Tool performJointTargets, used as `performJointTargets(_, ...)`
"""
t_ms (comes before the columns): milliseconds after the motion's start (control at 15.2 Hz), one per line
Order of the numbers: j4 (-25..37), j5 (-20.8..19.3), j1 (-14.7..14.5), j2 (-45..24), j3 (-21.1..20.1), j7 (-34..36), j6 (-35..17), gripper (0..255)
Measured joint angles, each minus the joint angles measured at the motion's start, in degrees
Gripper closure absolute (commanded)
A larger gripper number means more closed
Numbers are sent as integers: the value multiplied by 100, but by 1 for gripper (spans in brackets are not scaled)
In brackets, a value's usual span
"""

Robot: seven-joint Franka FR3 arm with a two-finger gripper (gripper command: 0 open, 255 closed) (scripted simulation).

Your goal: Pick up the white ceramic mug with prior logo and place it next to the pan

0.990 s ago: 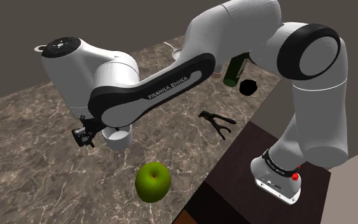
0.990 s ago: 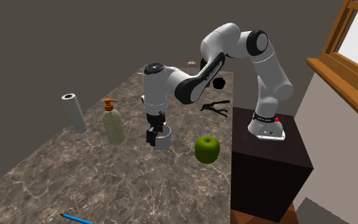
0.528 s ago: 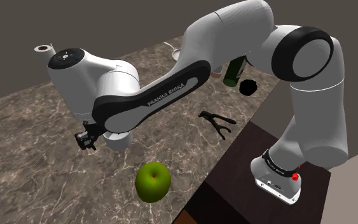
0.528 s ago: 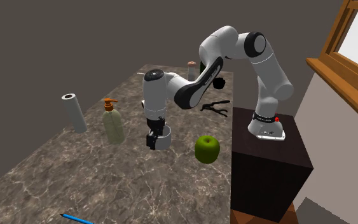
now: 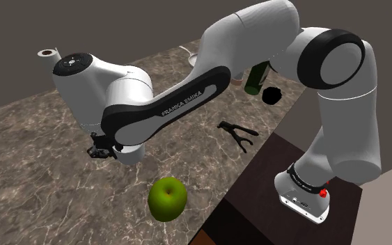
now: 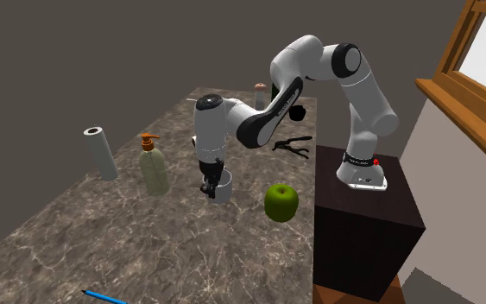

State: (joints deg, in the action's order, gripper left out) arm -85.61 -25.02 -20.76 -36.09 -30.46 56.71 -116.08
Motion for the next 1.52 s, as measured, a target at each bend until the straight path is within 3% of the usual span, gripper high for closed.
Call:
performJointTargets(462,3,12,7,22,-8,-10,24,255)
performJointTargets(1518,682,263,-3,371,-154,-252,985,255)
